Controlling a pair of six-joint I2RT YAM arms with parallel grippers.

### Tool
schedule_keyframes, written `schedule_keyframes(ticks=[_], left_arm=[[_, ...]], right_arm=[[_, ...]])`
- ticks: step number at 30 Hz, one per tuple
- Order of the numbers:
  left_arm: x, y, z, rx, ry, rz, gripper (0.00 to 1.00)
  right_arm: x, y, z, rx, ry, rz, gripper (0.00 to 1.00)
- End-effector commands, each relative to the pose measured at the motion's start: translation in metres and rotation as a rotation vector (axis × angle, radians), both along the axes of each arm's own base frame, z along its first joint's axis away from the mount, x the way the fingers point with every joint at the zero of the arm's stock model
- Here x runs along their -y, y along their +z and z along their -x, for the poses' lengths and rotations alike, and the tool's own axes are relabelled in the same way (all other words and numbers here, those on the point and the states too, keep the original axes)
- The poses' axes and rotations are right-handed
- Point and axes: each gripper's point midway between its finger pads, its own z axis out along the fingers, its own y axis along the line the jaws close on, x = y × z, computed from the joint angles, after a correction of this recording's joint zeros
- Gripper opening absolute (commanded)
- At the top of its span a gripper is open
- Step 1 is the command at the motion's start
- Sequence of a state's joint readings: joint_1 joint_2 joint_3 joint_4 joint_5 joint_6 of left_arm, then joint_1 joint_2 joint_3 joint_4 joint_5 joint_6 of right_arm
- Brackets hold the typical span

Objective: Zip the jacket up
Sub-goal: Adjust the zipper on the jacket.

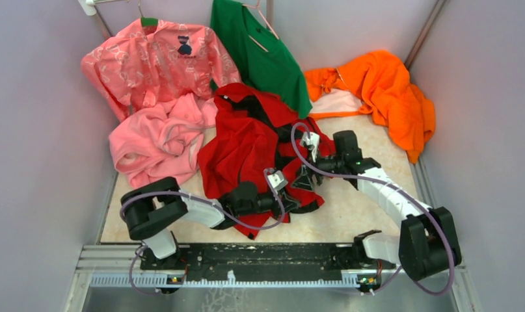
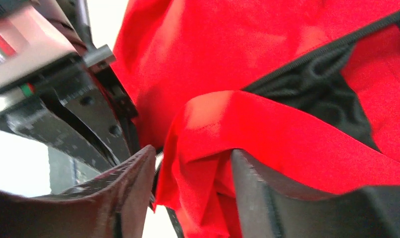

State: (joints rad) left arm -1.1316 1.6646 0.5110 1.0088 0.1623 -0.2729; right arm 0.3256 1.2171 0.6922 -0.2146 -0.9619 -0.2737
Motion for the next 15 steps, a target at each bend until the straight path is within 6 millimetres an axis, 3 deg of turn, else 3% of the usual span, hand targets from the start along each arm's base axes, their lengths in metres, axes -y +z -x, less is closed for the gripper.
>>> schedule_keyframes(ticks=[1, 4, 8, 15], left_arm=[[0.020, 0.019, 0.009, 0.064, -0.102, 0.080, 0.00], [0.028, 0.020, 0.013, 0.072, -0.145, 0.102, 0.00], [0.038, 0.014, 0.021, 0.055, -0.210, 0.113, 0.00], [0.050, -0.002, 0.024, 0.010, -0.249, 0.098, 0.00]], right_arm=[[0.036, 0.003, -0.009, 0.148, -0.024, 0.147, 0.63], [0.053, 0.016, -0.019, 0.162, -0.088, 0.128, 0.71], [0.059, 0.027, -0.021, 0.103, -0.127, 0.050, 0.76], [0.057, 0.019, -0.026, -0.042, -0.161, 0.032, 0.78]])
